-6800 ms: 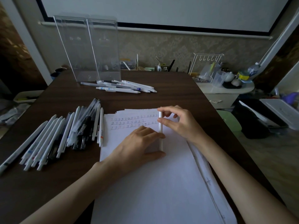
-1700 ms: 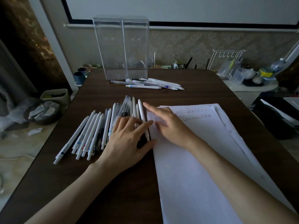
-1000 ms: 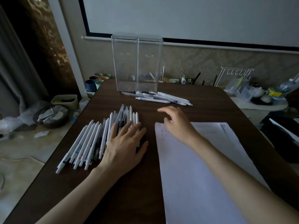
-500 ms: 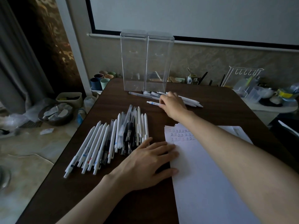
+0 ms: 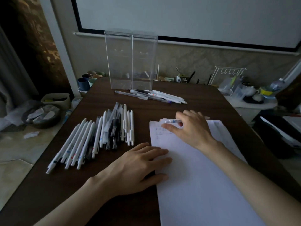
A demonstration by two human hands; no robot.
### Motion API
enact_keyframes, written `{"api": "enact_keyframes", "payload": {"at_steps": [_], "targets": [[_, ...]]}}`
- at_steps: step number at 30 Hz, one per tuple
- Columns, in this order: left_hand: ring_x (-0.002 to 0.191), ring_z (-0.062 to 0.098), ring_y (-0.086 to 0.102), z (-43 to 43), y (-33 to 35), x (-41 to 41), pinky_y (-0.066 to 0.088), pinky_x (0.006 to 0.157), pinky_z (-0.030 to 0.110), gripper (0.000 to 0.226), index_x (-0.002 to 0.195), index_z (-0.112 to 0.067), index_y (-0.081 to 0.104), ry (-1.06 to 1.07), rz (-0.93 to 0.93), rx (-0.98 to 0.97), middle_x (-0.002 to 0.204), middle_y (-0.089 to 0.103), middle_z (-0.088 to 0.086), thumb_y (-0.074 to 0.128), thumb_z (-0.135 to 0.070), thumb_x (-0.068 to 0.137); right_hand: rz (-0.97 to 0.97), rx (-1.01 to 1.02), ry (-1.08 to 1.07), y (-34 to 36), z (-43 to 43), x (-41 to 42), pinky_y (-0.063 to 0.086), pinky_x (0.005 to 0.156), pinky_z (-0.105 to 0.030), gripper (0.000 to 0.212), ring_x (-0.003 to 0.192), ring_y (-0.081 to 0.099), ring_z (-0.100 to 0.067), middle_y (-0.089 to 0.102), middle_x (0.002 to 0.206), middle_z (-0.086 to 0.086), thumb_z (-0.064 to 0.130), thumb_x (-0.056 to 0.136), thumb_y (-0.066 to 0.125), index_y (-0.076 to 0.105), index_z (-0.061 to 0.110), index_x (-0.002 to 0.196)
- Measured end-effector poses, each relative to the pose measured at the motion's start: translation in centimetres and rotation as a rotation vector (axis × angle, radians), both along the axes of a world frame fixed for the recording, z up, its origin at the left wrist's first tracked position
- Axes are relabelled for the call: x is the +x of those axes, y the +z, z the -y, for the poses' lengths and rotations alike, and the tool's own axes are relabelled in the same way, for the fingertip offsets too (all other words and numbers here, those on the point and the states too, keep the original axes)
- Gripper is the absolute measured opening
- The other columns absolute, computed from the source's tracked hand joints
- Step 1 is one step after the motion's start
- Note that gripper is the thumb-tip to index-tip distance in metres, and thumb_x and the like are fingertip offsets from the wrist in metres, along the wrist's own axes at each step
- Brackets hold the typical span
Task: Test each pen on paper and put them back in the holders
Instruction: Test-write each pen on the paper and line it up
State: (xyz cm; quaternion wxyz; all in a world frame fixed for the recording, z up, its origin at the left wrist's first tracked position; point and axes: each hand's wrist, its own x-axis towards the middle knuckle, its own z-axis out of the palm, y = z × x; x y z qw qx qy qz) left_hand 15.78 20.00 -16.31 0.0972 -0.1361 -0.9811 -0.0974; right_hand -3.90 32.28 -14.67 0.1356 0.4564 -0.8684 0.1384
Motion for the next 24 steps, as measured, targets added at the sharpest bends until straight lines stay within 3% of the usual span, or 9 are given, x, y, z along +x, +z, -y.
{"api": "enact_keyframes", "payload": {"at_steps": [8,12,14,16,17,19,23,24], "targets": [[0.130,0.009,0.040,-0.6,-0.2,0.2,0.032,0.106,0.025,0.046,0.133,-0.029,0.050,-0.009,0.049,0.037,0.141,0.045,-0.006,0.033,-0.052,0.097,-0.112,-0.224,0.038,-2.4,-2.3,1.0,0.026,0.062,-0.028,0.045,0.051,0.045,-0.023,0.037,0.048,0.006,0.052,0.079,0.042,0.034,0.018,0.052],[0.131,0.007,0.037,-0.4,-0.3,0.2,0.033,0.106,0.025,0.045,0.133,-0.030,0.050,0.005,0.045,0.067,0.142,0.043,-0.007,0.033,-0.051,0.097,-0.148,-0.273,0.078,-2.5,-2.2,0.5,0.035,0.060,-0.031,0.052,0.057,0.042,-0.018,0.040,0.059,0.008,0.066,0.079,0.048,0.041,0.018,0.061],[0.134,0.008,0.033,-0.3,-0.5,0.2,0.031,0.108,0.026,0.046,0.133,-0.030,0.050,0.022,0.040,0.076,0.145,0.040,-0.006,0.033,-0.052,0.096,-0.127,-0.361,0.134,-2.4,-2.1,0.4,0.044,0.060,-0.034,0.045,0.066,0.051,-0.020,0.052,0.076,-0.001,0.055,0.082,0.052,0.056,0.011,0.076],[0.137,0.009,0.028,-0.3,-0.6,0.2,0.028,0.110,0.028,0.048,0.136,-0.032,0.047,0.032,0.054,0.087,0.147,0.036,-0.004,0.032,-0.054,0.096,-0.049,-0.515,0.196,-1.7,-2.1,0.9,0.051,0.069,-0.036,0.034,0.081,0.056,-0.019,0.057,0.100,-0.014,0.030,0.089,0.049,0.063,-0.001,0.097],[0.137,0.009,0.027,-0.3,-0.6,0.2,0.027,0.110,0.028,0.050,0.137,-0.032,0.045,0.034,0.067,0.094,0.148,0.035,-0.004,0.031,-0.055,0.095,-0.010,-0.606,0.205,-1.1,-2.1,1.1,0.051,0.078,-0.030,0.033,0.089,0.056,-0.017,0.056,0.108,-0.018,0.021,0.091,0.045,0.062,-0.004,0.103],[0.137,0.010,0.028,-0.4,-0.6,0.1,0.027,0.110,0.029,0.051,0.138,-0.031,0.044,0.035,0.081,0.095,0.148,0.035,-0.003,0.031,-0.055,0.095,0.135,-0.764,0.189,0.3,-2.1,2.0,0.046,0.083,-0.020,0.035,0.093,0.057,-0.014,0.056,0.109,-0.014,0.019,0.092,0.039,0.063,-0.004,0.102],[0.135,0.013,0.032,-0.5,-0.4,0.0,0.027,0.109,0.027,0.052,0.138,-0.029,0.044,0.038,0.092,0.075,0.147,0.036,-0.001,0.031,-0.054,0.095,0.673,-0.864,0.065,2.1,-0.8,3.3,0.044,0.051,-0.018,0.047,0.048,0.057,-0.009,0.061,0.054,-0.003,0.038,0.097,0.041,0.066,0.007,0.074],[0.135,0.014,0.033,-0.5,-0.4,0.0,0.028,0.108,0.028,0.052,0.138,-0.029,0.043,0.038,0.093,0.071,0.147,0.036,0.000,0.031,-0.054,0.095,0.798,-0.869,0.075,2.2,-0.4,3.3,0.044,0.047,-0.019,0.045,0.044,0.056,-0.011,0.061,0.049,-0.003,0.037,0.097,0.045,0.065,0.005,0.072]]}}
